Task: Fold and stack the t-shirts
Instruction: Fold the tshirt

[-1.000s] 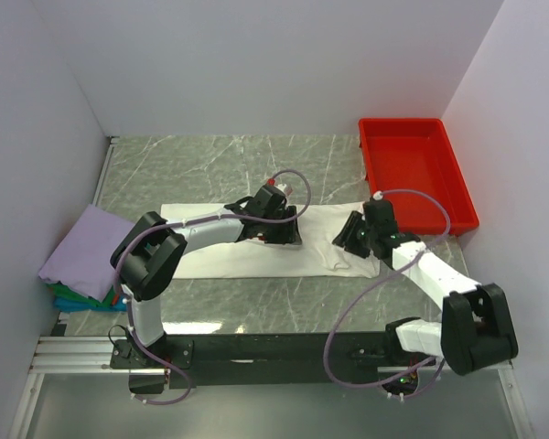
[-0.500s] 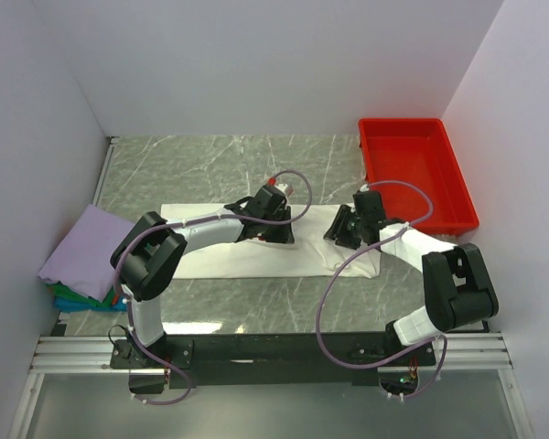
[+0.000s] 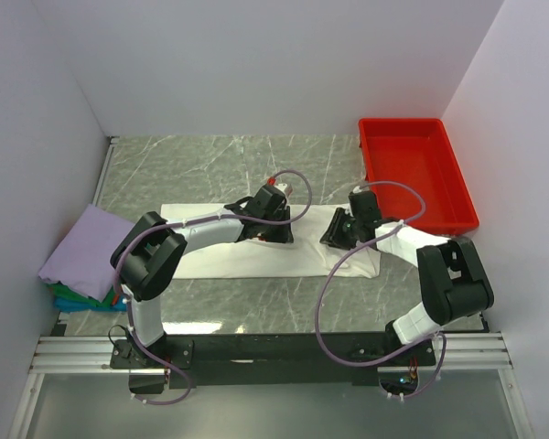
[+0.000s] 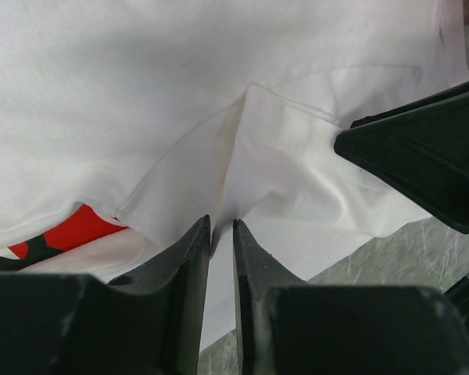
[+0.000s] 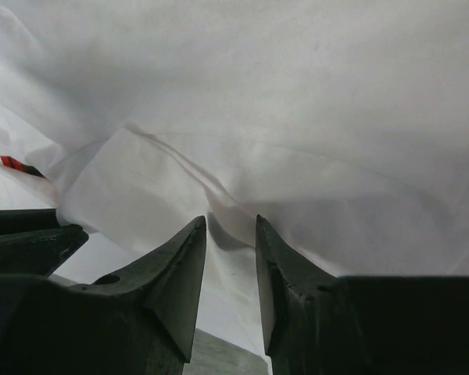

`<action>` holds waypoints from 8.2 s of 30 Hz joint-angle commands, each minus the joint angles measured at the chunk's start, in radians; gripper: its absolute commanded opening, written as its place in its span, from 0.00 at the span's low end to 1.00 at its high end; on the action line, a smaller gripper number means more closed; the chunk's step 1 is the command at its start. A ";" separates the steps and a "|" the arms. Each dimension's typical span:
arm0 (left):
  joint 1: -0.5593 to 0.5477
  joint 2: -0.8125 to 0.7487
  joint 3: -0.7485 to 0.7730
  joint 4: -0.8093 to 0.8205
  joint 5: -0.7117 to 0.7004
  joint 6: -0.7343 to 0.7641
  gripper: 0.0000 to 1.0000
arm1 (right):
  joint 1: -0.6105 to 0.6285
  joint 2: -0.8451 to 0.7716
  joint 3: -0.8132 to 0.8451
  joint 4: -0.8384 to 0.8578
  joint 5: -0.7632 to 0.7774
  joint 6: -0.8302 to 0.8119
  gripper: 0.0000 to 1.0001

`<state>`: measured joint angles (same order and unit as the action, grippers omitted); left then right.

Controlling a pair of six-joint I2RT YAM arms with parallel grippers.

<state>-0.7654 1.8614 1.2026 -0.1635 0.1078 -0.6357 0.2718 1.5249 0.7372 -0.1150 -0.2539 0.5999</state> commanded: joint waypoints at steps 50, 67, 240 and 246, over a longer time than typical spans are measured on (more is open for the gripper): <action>0.003 0.064 0.141 -0.004 0.171 0.019 0.51 | 0.300 -0.350 -0.182 -0.084 0.010 -0.071 0.27; -0.014 -0.097 -0.047 -0.050 0.072 0.025 0.46 | 0.277 -0.493 -0.165 -0.299 0.331 0.057 0.33; 0.040 -0.373 -0.280 -0.099 -0.315 -0.175 0.31 | 0.101 -0.151 0.094 -0.178 0.225 0.089 0.53; 0.094 -0.410 -0.406 -0.134 -0.413 -0.232 0.30 | 0.127 0.020 0.160 -0.121 0.237 0.130 0.52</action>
<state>-0.6792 1.4853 0.8352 -0.2565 -0.2165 -0.8165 0.3817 1.4834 0.8520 -0.2756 -0.0296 0.6994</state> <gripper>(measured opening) 0.304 0.525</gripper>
